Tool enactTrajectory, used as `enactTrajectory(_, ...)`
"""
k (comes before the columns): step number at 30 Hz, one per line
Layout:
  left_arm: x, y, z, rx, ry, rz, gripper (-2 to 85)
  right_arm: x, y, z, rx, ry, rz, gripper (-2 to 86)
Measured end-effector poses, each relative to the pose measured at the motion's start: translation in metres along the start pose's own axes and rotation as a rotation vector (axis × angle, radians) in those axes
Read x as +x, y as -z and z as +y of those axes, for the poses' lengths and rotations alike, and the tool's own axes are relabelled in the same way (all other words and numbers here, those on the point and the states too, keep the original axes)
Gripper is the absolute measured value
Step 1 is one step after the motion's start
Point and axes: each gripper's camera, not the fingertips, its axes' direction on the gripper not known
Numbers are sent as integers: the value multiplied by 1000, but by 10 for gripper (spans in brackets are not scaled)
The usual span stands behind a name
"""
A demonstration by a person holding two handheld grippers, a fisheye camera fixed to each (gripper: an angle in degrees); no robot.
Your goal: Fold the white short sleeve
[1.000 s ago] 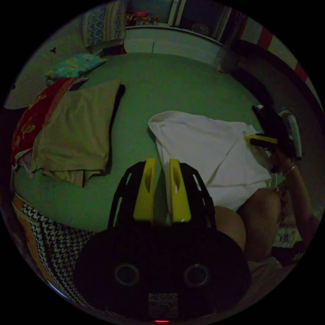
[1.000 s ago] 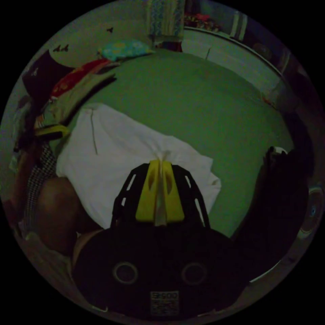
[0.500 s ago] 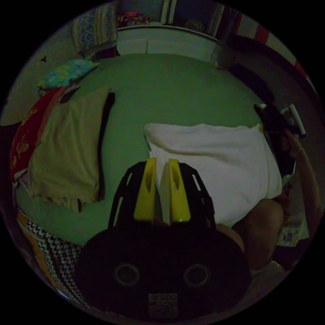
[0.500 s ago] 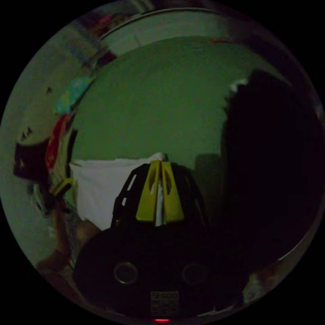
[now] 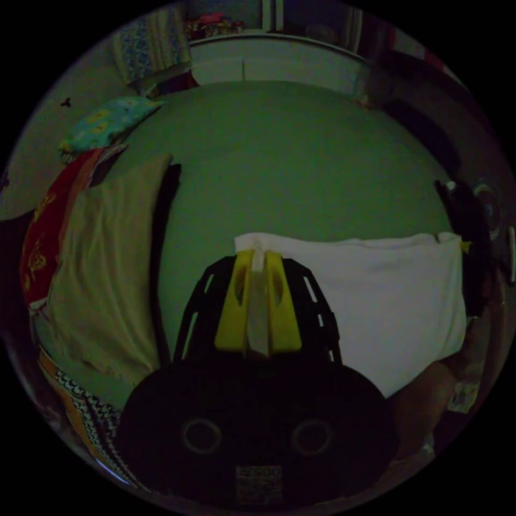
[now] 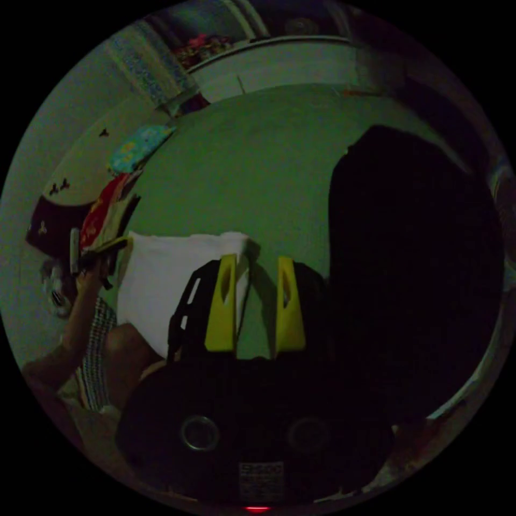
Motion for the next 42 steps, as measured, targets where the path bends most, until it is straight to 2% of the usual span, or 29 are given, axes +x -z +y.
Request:
enactTrajectory(4, 4, 18, 15, 56, 22, -42, 48, -23, 13, 22, 19, 70, -1, 86)
enactTrajectory(7, 13, 26, 29, 69, -2, -60, 43, -44, 6, 42, -44, 150, -17, 73)
enactTrajectory(13, 36, 16, 47, -13, -66, -52, 30, -81, -21, 73, -116, 266, 222, -3)
enactTrajectory(18, 51, -2, 45, -87, -118, -140, 11, -74, 5, 87, -55, 157, 284, -14)
enactTrajectory(22, 54, -2, 42, -113, -87, -125, 3, -46, 20, 108, -30, -8, 207, -15)
enactTrajectory(26, 50, 0, 44, -110, -58, -71, 0, -28, 3, 123, -108, -105, 95, -15)
enactTrajectory(34, 52, 33, 59, -27, -101, -134, -3, -51, 42, 120, 89, -5, 99, 6)
enactTrajectory(38, 55, 28, 58, -42, -94, -100, -3, -60, 15, 96, 16, 29, 120, 46)
enactTrajectory(42, 62, 29, 52, -13, -93, -93, -4, -68, -15, 81, -64, 64, 193, 44)
